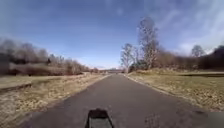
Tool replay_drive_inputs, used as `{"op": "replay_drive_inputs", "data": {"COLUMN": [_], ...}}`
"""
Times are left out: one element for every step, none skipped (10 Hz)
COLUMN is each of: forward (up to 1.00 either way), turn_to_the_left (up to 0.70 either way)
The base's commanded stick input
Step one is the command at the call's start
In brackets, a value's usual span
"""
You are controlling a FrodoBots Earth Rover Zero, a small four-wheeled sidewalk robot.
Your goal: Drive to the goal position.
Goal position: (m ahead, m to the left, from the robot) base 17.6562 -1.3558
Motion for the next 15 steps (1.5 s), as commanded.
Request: {"op": "replay_drive_inputs", "data": {"forward": [0.85,0.85,0.85,0.85,0.85,0.85,0.85,0.85,0.85,0.85,0.85,0.85,0.85,0.85,0.85], "turn_to_the_left": [0.0,0.0,0.0,0.0,0.0,0.0,0.0,0.0,0.0,0.0,0.0,0.01,0.02,0.02,0.02]}}
